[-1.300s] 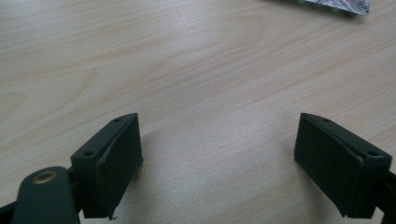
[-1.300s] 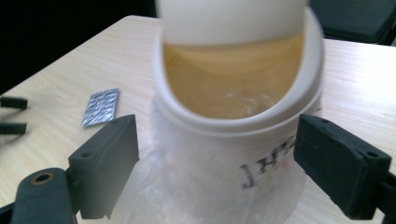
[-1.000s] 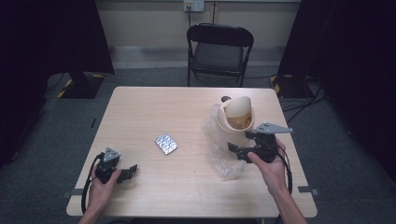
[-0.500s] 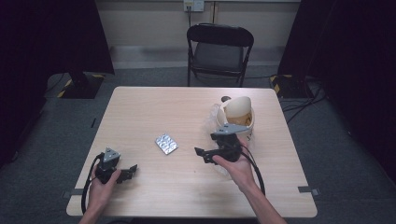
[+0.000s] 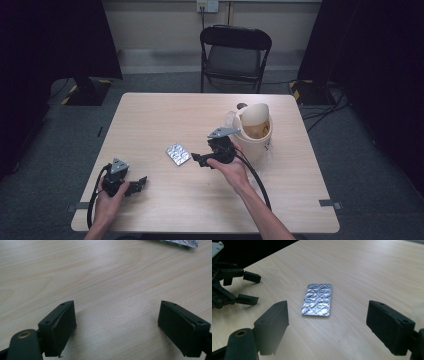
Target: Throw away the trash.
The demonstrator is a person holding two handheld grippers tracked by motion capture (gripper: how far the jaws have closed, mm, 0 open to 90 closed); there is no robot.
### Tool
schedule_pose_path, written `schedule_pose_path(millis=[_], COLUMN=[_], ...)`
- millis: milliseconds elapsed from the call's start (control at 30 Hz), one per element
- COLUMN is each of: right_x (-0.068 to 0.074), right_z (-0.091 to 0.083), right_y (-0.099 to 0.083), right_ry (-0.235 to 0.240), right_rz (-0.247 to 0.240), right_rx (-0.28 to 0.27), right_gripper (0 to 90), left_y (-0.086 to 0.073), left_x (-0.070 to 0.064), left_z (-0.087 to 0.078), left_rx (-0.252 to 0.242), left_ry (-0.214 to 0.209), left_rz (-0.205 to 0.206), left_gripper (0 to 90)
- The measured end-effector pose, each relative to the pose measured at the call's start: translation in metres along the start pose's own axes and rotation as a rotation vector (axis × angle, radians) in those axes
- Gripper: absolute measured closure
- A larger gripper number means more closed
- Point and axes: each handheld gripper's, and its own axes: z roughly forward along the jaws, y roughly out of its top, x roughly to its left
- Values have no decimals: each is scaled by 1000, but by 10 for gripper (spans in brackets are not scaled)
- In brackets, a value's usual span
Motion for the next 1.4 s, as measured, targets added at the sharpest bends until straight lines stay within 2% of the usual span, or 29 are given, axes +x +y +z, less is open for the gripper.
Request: schedule_pose_path(millis=[67,100,233,300,333,367,433,467,500,633,767,833,933,1033,1200,1267,1400], right_x=[-1,-1,1,2,2,3,3,3,3,7,10,11,15,16,19,21,21], right_z=[6,16,37,48,48,59,68,68,75,87,100,106,112,116,119,119,118], right_y=[0,0,-2,-4,-4,-5,-7,-7,-9,-9,-9,-10,-11,-12,-13,-14,-14], right_ry=[9,16,21,9,9,-18,-25,-25,-21,-5,-13,-8,-19,-28,-53,-81,-84], right_rz=[8,10,-4,-13,-13,-20,-22,-22,-10,-18,-26,-19,-42,-41,-74,-114,-117], right_rx=[5,12,36,52,52,80,95,95,108,109,144,157,172,174,172,179,180], right_gripper=[175,175,178,206,206,225,237,237,247,278,279,275,238,206,228,258,295], left_y=[0,0,0,0,0,0,0,0,0,0,0,0,0,0,0,0,0], left_x=[0,0,0,0,0,0,0,0,0,0,0,0,0,0,0,0,0], left_z=[0,0,0,0,0,0,0,0,0,0,0,0,0,0,0,0,0], left_rx=[0,0,-1,-1,-1,-1,-1,-1,-1,-1,-1,-1,-1,-1,-2,-2,-2], left_ry=[-1,0,-1,-1,-1,-1,0,0,0,0,-1,-1,-3,-4,-5,-5,-5], left_rz=[-2,0,-2,-2,-2,0,0,0,0,0,-1,-1,-1,0,0,0,0], left_gripper=[144,144,144,144,144,144,144,144,144,144,144,144,144,144,144,144,144])
